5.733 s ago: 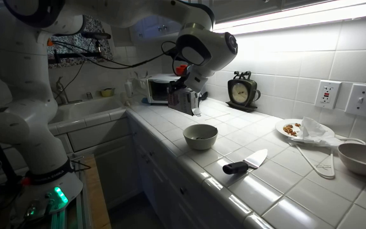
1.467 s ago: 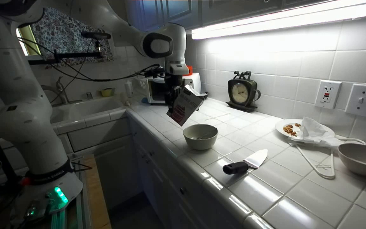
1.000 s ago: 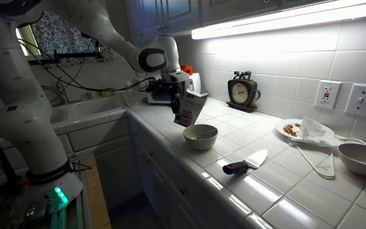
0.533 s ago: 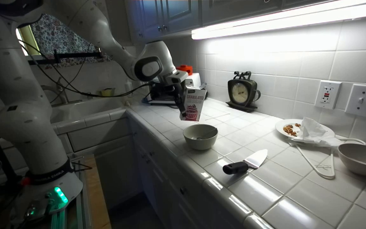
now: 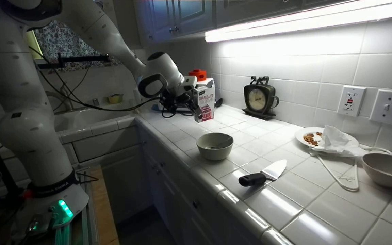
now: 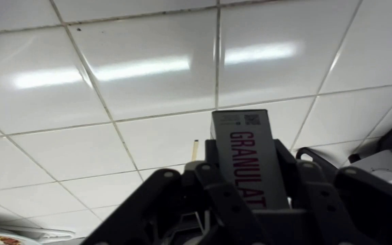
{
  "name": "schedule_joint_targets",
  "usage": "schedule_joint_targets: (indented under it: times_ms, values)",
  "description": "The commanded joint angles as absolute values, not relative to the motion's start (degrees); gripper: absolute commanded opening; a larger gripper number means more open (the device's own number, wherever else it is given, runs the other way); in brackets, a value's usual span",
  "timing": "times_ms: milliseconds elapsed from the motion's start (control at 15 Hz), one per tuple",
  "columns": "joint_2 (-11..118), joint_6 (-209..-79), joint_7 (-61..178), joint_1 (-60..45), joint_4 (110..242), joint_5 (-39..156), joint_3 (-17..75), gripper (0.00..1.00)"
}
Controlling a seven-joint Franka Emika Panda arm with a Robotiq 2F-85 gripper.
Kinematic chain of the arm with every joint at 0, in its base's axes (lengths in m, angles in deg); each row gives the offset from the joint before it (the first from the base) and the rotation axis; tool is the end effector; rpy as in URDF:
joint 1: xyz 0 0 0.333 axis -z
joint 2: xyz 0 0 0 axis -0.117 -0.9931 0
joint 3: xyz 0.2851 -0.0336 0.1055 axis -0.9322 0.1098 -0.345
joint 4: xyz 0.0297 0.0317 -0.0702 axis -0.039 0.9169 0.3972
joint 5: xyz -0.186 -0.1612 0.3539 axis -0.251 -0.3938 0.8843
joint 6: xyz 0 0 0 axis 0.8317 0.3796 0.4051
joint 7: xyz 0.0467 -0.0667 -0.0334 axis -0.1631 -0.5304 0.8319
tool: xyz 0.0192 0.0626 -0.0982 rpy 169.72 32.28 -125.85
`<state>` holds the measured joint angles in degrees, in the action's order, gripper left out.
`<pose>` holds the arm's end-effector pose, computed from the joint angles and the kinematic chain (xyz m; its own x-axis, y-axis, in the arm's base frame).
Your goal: Pour some of the milk into the bowl
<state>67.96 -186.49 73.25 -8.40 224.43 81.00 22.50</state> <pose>0.5494 0.0134 0.2967 0.8297 -0.0938 0.5503 -0.0439 -0.9937 -0.1031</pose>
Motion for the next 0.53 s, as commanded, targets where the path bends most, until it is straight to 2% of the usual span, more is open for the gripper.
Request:
schedule_joint_targets:
  times_ms: [0, 267, 333, 467]
  values:
    - [67.7, -187.3, 76.1, -8.5, 224.1, 83.9, 21.0, 0.41]
    - [67.7, -187.5, 77.6, -8.5, 223.8, 85.2, 19.9, 0.41]
    - [67.7, -187.5, 77.7, -8.4, 223.8, 85.2, 19.9, 0.16]
    - [66.8, -187.9, 76.1, -8.3, 224.1, 82.2, 21.0, 0.16]
